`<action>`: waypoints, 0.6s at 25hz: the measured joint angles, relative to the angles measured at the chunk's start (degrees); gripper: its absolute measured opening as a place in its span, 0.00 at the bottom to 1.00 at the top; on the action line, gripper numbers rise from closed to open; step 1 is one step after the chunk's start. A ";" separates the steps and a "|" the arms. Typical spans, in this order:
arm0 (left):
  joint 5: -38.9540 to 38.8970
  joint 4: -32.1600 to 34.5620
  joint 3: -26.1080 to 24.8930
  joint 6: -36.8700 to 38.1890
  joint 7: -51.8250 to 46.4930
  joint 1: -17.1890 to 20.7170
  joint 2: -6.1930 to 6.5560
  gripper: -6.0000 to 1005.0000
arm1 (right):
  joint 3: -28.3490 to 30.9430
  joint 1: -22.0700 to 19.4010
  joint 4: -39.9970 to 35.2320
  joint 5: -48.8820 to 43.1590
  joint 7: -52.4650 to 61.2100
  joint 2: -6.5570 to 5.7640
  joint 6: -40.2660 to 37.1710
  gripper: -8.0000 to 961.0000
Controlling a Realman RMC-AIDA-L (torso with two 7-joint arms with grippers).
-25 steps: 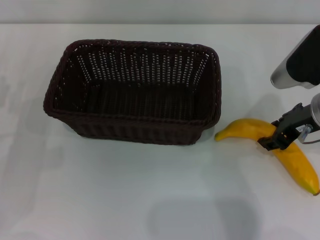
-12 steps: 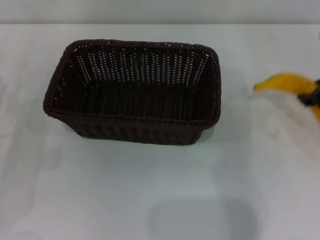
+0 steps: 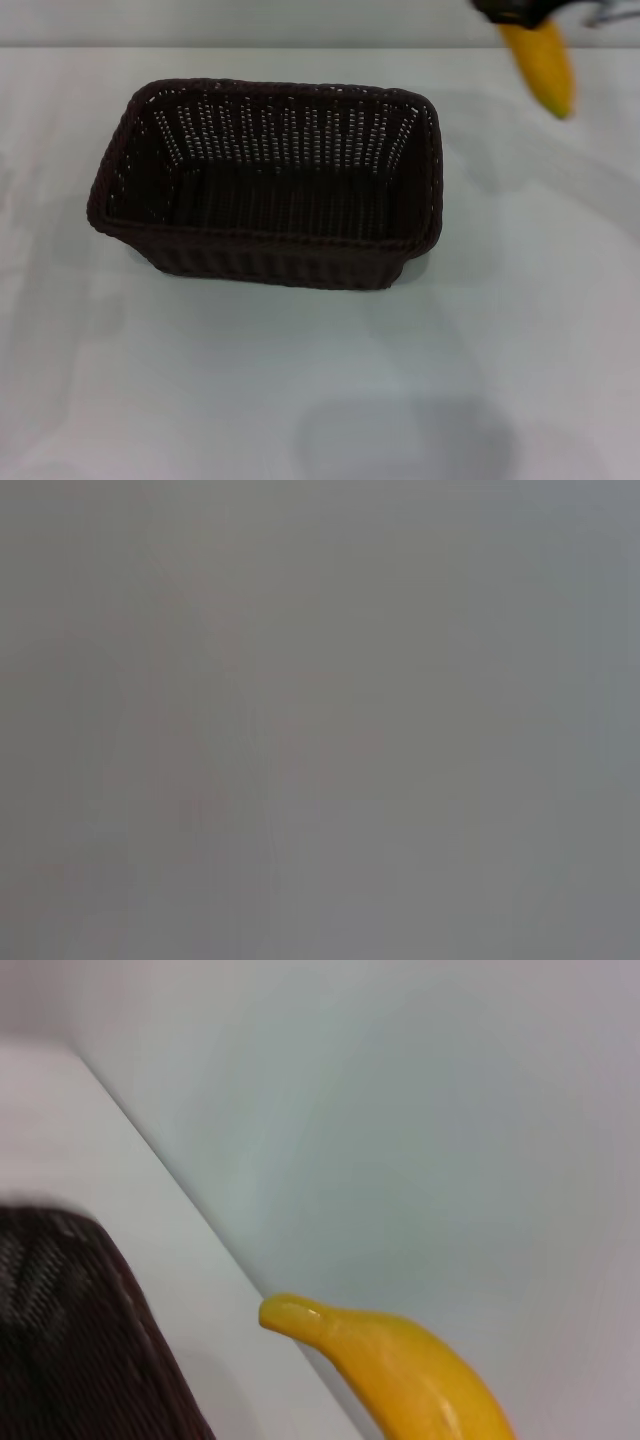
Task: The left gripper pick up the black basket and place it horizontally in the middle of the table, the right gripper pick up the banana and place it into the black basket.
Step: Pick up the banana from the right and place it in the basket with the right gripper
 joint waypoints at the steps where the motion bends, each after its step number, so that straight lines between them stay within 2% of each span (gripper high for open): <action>1: 0.00 -0.02 0.08 0.01 0.01 -0.03 -0.01 0.86 | -0.56 1.02 1.23 1.48 -1.60 0.01 -0.88 0.52; 8: 0.36 -0.10 0.37 -0.04 0.02 -0.37 -0.08 0.86 | -7.70 10.23 16.70 11.01 -11.86 0.18 -6.47 0.52; 15: 0.42 -0.82 0.39 -0.35 0.02 -1.04 -0.08 0.86 | -12.74 13.30 25.89 17.83 -17.73 0.50 -8.06 0.53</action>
